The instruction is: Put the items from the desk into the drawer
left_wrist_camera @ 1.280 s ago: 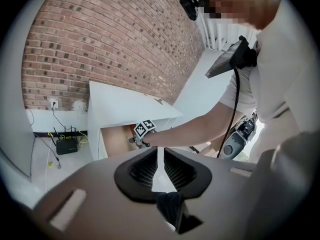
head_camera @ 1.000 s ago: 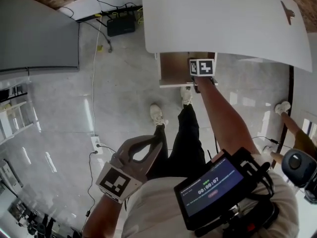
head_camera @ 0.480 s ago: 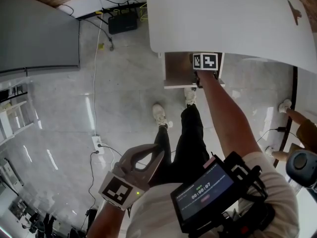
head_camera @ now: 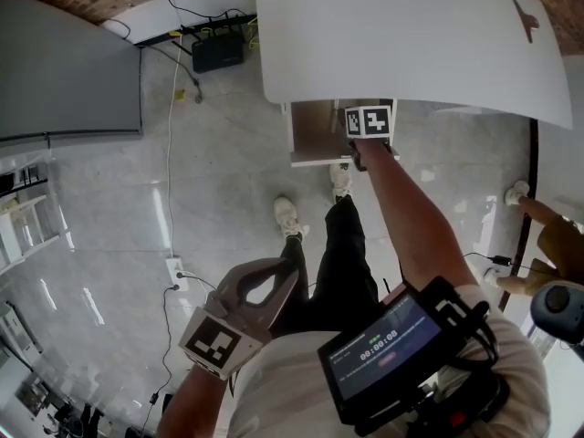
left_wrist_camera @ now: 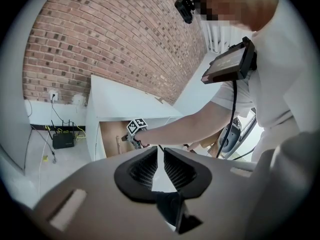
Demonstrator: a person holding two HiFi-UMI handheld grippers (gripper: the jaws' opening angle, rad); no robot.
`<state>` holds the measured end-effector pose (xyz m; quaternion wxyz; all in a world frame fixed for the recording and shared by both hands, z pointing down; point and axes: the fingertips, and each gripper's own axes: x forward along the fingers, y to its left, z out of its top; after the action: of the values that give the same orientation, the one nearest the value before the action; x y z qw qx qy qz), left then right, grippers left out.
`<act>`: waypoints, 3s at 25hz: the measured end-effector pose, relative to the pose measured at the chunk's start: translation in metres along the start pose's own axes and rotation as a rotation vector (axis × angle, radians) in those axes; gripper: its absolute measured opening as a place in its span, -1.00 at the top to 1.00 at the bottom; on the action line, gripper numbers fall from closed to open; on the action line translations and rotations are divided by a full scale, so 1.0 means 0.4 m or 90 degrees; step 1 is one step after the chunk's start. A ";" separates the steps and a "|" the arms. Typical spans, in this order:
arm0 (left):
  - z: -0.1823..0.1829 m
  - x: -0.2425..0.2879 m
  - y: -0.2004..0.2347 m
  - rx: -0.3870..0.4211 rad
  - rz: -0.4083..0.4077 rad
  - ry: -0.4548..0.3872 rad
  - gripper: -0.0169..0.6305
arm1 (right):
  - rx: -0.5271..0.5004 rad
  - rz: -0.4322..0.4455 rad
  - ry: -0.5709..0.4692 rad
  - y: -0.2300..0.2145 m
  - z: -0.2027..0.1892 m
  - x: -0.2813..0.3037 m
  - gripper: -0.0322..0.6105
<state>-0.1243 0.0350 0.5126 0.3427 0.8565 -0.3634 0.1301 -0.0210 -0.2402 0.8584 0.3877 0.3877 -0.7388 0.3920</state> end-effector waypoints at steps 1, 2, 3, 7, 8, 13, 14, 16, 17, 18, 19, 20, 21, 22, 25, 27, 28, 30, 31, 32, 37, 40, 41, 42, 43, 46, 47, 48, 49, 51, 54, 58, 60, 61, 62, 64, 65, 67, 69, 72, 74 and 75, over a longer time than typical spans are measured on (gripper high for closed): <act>0.004 0.001 -0.001 0.004 -0.003 -0.002 0.81 | 0.000 -0.001 -0.001 0.002 -0.005 -0.014 0.71; 0.009 0.001 -0.003 0.007 -0.005 -0.004 0.81 | 0.002 -0.002 -0.003 0.001 -0.011 -0.030 0.71; 0.016 0.001 -0.006 0.011 -0.007 -0.007 0.81 | 0.005 -0.003 -0.005 0.001 -0.018 -0.050 0.71; 0.062 -0.003 -0.023 0.037 -0.015 -0.026 0.81 | -0.003 -0.001 -0.016 0.004 -0.036 -0.147 0.71; 0.076 -0.005 -0.024 0.047 -0.018 -0.029 0.81 | -0.007 0.002 -0.021 0.008 -0.033 -0.174 0.71; 0.122 -0.051 -0.047 0.080 -0.049 -0.029 0.81 | -0.015 0.021 -0.035 0.064 -0.057 -0.328 0.74; 0.130 -0.059 -0.052 0.087 -0.056 -0.030 0.81 | -0.010 0.029 -0.041 0.076 -0.059 -0.357 0.75; 0.146 -0.069 -0.057 0.103 -0.062 -0.030 0.81 | 0.006 0.048 -0.061 0.089 -0.048 -0.415 0.75; 0.156 -0.073 -0.061 0.111 -0.064 -0.033 0.81 | 0.010 0.054 -0.071 0.093 -0.043 -0.444 0.75; 0.167 -0.078 -0.067 0.119 -0.065 -0.037 0.81 | 0.008 0.055 -0.078 0.095 -0.039 -0.474 0.76; 0.175 -0.083 -0.074 0.125 -0.067 -0.040 0.81 | 0.001 0.055 -0.084 0.098 -0.039 -0.506 0.79; 0.182 -0.091 -0.083 0.129 -0.068 -0.041 0.81 | -0.007 0.054 -0.088 0.102 -0.041 -0.541 0.80; 0.189 -0.099 -0.092 0.132 -0.069 -0.042 0.81 | -0.016 0.053 -0.092 0.110 -0.042 -0.577 0.81; 0.195 -0.108 -0.098 0.133 -0.069 -0.042 0.81 | -0.025 0.054 -0.098 0.121 -0.041 -0.612 0.83; 0.199 -0.121 -0.099 0.135 -0.066 -0.044 0.81 | -0.050 0.062 -0.117 0.155 -0.045 -0.686 0.85; 0.199 -0.117 -0.098 0.140 -0.063 -0.051 0.81 | -0.066 0.068 -0.129 0.167 -0.049 -0.725 0.86; 0.203 -0.119 -0.101 0.142 -0.063 -0.053 0.81 | -0.072 0.070 -0.136 0.173 -0.048 -0.753 0.86; 0.219 -0.134 -0.113 0.145 -0.066 -0.055 0.81 | -0.078 0.070 -0.150 0.193 -0.047 -0.822 0.87; 0.226 -0.142 -0.117 0.145 -0.068 -0.055 0.81 | -0.080 0.069 -0.155 0.204 -0.048 -0.854 0.87; 0.233 -0.147 -0.118 0.147 -0.071 -0.054 0.81 | -0.084 0.069 -0.160 0.215 -0.048 -0.882 0.87; 0.251 -0.163 -0.141 0.169 -0.076 -0.056 0.81 | -0.122 0.066 -0.184 0.278 -0.059 -0.989 0.88; 0.259 -0.174 -0.153 0.173 -0.075 -0.064 0.81 | -0.152 0.073 -0.202 0.327 -0.058 -1.038 0.88; 0.259 -0.173 -0.152 0.174 -0.075 -0.065 0.81 | -0.159 0.077 -0.205 0.342 -0.056 -1.046 0.88; 0.257 -0.172 -0.150 0.175 -0.076 -0.065 0.81 | -0.167 0.082 -0.208 0.356 -0.054 -1.051 0.88; 0.254 -0.170 -0.148 0.176 -0.076 -0.064 0.81 | -0.174 0.086 -0.211 0.369 -0.052 -1.055 0.89; 0.248 -0.163 -0.144 0.173 -0.075 -0.063 0.81 | -0.201 0.096 -0.219 0.402 -0.046 -1.067 0.89; 0.246 -0.161 -0.144 0.171 -0.075 -0.063 0.81 | -0.210 0.100 -0.221 0.413 -0.045 -1.070 0.89; 0.243 -0.159 -0.146 0.170 -0.075 -0.063 0.81 | -0.219 0.103 -0.223 0.424 -0.044 -1.073 0.89; 0.239 -0.158 -0.148 0.169 -0.076 -0.061 0.81 | -0.227 0.106 -0.224 0.434 -0.044 -1.075 0.89; 0.233 -0.158 -0.152 0.167 -0.078 -0.059 0.81 | -0.247 0.109 -0.223 0.453 -0.048 -1.076 0.89; 0.230 -0.155 -0.155 0.166 -0.078 -0.060 0.81 | -0.267 0.117 -0.220 0.475 -0.052 -1.079 0.89; 0.222 -0.154 -0.155 0.162 -0.075 -0.061 0.81 | -0.289 0.122 -0.216 0.495 -0.057 -1.078 0.89; 0.219 -0.153 -0.156 0.158 -0.074 -0.062 0.81 | -0.296 0.127 -0.215 0.503 -0.060 -1.078 0.89; 0.218 -0.154 -0.157 0.157 -0.073 -0.063 0.81 | -0.299 0.128 -0.215 0.507 -0.061 -1.079 0.89; 0.217 -0.155 -0.156 0.156 -0.072 -0.063 0.81 | -0.302 0.130 -0.214 0.511 -0.062 -1.080 0.89; 0.218 -0.157 -0.155 0.155 -0.070 -0.063 0.81 | -0.309 0.134 -0.214 0.521 -0.061 -1.081 0.89; 0.218 -0.158 -0.154 0.155 -0.069 -0.064 0.81 | -0.312 0.136 -0.214 0.525 -0.061 -1.082 0.89; 0.217 -0.161 -0.155 0.153 -0.069 -0.064 0.81 | -0.317 0.138 -0.212 0.533 -0.063 -1.082 0.89; 0.212 -0.161 -0.157 0.152 -0.067 -0.064 0.81 | -0.320 0.140 -0.211 0.535 -0.067 -1.083 0.89; 0.207 -0.162 -0.159 0.150 -0.065 -0.063 0.81 | -0.326 0.141 -0.209 0.538 -0.072 -1.081 0.89; 0.204 -0.165 -0.159 0.148 -0.063 -0.062 0.81 | -0.331 0.144 -0.208 0.542 -0.075 -1.080 0.89; 0.202 -0.165 -0.160 0.147 -0.063 -0.062 0.81 | -0.332 0.145 -0.207 0.545 -0.075 -1.080 0.89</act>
<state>-0.1272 0.0473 0.3906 0.2299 0.9124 -0.3195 0.1124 -0.0315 -0.0120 0.4306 0.3045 0.2478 -0.9052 0.1630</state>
